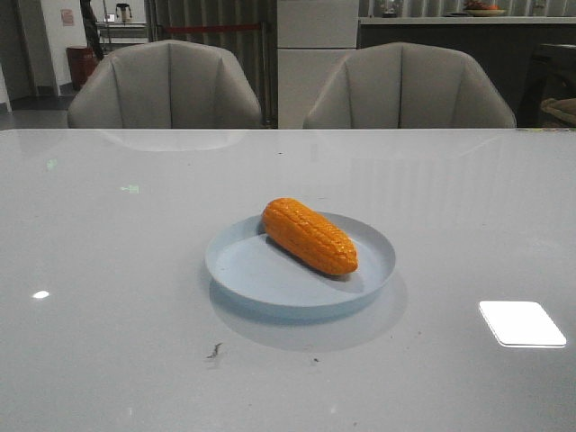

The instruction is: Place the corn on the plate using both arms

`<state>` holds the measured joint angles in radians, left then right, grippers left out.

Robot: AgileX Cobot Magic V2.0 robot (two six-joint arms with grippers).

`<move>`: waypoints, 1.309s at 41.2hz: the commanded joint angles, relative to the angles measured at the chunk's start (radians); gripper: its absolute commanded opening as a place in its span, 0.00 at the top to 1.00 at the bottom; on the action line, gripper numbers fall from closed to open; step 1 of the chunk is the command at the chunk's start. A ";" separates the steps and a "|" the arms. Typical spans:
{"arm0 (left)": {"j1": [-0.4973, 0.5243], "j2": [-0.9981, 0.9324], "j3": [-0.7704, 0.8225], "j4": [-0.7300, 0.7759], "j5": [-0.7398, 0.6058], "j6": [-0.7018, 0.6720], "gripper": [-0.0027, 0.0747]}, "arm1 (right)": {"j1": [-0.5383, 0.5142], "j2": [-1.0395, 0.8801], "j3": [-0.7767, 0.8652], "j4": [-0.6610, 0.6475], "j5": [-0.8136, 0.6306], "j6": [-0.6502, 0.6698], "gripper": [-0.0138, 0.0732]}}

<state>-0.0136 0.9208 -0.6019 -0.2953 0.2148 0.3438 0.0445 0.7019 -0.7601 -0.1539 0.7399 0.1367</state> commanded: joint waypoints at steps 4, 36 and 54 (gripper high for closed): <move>-0.002 -0.006 -0.030 -0.020 -0.083 -0.001 0.84 | -0.006 -0.004 -0.025 -0.008 -0.068 0.002 0.18; -0.022 -0.203 0.107 0.252 -0.140 -0.318 0.84 | -0.006 -0.004 -0.025 -0.008 -0.068 0.002 0.18; -0.022 -0.785 0.559 0.324 -0.291 -0.332 0.84 | -0.006 -0.004 -0.025 -0.008 -0.068 0.002 0.18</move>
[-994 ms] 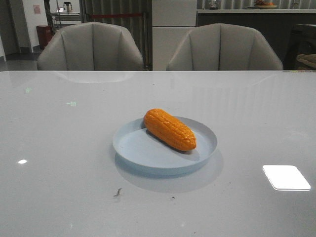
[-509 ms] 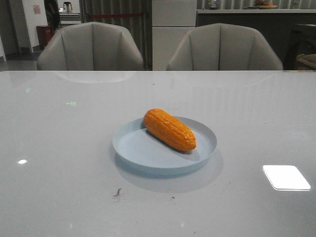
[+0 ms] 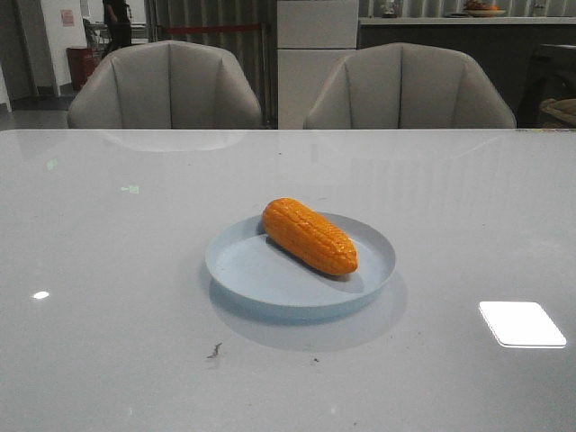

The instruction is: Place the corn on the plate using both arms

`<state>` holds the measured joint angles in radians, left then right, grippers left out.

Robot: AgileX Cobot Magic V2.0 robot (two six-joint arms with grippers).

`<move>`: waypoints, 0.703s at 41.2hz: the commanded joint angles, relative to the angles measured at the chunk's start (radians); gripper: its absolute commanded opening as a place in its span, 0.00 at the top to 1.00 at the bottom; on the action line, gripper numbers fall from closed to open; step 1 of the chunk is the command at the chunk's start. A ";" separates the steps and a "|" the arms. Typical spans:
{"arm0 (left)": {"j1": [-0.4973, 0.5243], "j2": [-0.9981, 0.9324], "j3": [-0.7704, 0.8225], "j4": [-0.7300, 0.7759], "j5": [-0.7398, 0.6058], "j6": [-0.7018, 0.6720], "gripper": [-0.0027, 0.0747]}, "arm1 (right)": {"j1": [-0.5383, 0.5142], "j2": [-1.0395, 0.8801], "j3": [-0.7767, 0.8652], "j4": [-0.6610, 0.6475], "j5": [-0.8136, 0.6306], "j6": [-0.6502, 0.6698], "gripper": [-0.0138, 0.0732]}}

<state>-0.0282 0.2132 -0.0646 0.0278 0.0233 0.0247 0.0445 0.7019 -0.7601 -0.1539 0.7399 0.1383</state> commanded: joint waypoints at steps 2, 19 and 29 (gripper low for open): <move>-0.007 -0.146 0.053 0.001 -0.099 -0.013 0.84 | -0.006 -0.004 -0.025 -0.008 -0.068 0.000 0.18; -0.007 -0.236 0.113 -0.059 -0.039 -0.013 0.84 | -0.006 -0.002 -0.025 -0.008 -0.070 0.000 0.18; -0.007 -0.236 0.113 -0.059 -0.039 -0.013 0.84 | -0.006 -0.002 -0.025 -0.008 -0.070 0.000 0.18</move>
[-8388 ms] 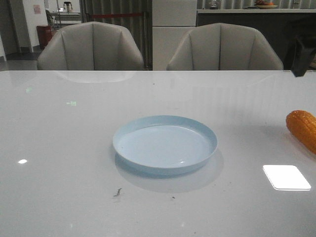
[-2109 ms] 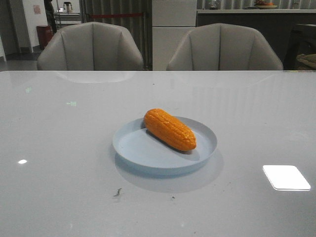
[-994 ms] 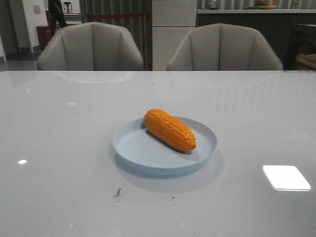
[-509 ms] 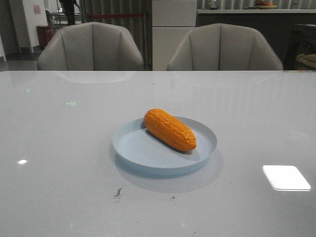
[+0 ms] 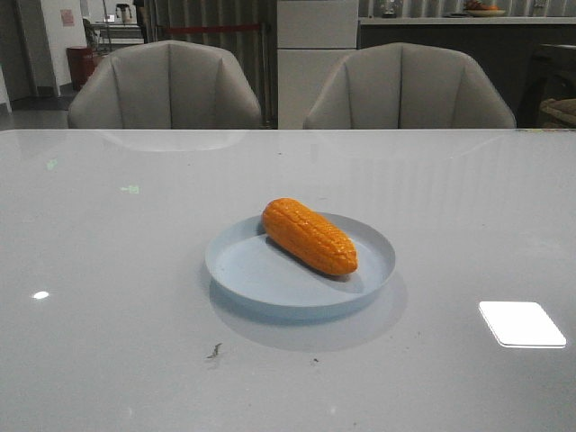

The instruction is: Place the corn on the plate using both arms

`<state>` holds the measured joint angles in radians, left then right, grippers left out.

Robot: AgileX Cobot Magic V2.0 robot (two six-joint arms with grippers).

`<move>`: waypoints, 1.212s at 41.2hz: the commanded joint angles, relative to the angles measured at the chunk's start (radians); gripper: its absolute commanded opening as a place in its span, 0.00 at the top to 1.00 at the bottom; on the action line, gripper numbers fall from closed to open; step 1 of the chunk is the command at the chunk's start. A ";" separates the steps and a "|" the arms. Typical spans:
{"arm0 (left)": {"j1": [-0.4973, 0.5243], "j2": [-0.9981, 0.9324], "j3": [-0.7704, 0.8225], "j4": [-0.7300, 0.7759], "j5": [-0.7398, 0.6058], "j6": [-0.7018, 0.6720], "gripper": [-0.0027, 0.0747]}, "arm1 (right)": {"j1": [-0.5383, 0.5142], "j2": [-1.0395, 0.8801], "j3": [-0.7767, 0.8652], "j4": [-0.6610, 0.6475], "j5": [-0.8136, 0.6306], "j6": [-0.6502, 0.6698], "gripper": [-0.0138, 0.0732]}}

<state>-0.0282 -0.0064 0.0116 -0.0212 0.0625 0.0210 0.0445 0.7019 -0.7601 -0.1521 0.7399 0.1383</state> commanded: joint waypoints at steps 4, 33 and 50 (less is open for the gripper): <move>-0.007 -0.017 0.037 -0.010 -0.079 -0.009 0.84 | -0.006 -0.002 -0.025 -0.010 -0.070 0.000 0.18; -0.007 -0.017 0.037 -0.010 -0.079 -0.009 0.84 | -0.004 -0.051 -0.003 0.083 -0.068 0.000 0.60; -0.007 -0.017 0.037 -0.010 -0.079 -0.009 0.84 | -0.006 -0.398 0.381 0.225 -0.643 -0.014 0.77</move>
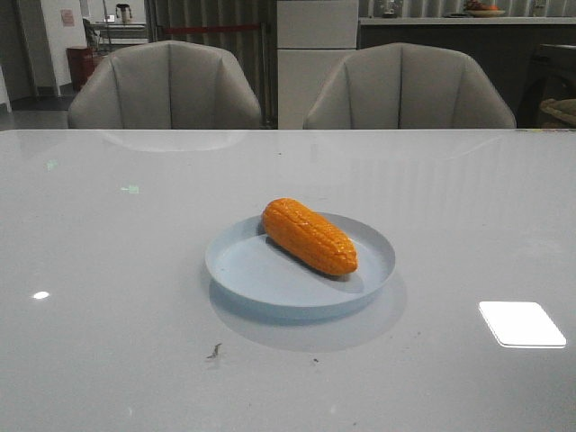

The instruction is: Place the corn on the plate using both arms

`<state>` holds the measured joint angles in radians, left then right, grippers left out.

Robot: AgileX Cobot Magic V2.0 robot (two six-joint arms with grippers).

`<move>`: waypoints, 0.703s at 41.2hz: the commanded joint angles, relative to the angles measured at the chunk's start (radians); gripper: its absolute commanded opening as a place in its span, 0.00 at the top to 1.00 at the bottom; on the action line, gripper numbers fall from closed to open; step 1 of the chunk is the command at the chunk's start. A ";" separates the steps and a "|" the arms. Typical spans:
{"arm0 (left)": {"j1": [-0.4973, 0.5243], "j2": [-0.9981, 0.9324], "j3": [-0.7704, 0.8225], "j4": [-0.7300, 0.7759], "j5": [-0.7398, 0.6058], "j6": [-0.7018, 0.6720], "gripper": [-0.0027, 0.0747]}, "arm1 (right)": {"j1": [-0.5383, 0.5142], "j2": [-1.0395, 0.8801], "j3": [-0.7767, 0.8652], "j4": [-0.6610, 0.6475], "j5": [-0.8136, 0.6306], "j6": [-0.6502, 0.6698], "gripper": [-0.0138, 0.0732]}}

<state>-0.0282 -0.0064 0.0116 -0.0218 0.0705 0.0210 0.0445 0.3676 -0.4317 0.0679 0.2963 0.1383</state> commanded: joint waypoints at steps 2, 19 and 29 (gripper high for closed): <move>-0.007 -0.017 0.037 -0.009 -0.087 -0.009 0.84 | -0.006 -0.126 0.106 0.005 -0.237 -0.057 0.77; -0.007 -0.017 0.037 -0.009 -0.087 -0.009 0.84 | -0.007 -0.398 0.440 0.017 -0.356 -0.138 0.77; -0.007 -0.017 0.037 -0.009 -0.087 -0.009 0.84 | -0.007 -0.400 0.438 0.017 -0.304 -0.138 0.77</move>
<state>-0.0282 -0.0064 0.0116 -0.0218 0.0726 0.0210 0.0438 -0.0092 0.0275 0.0805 0.0802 0.0111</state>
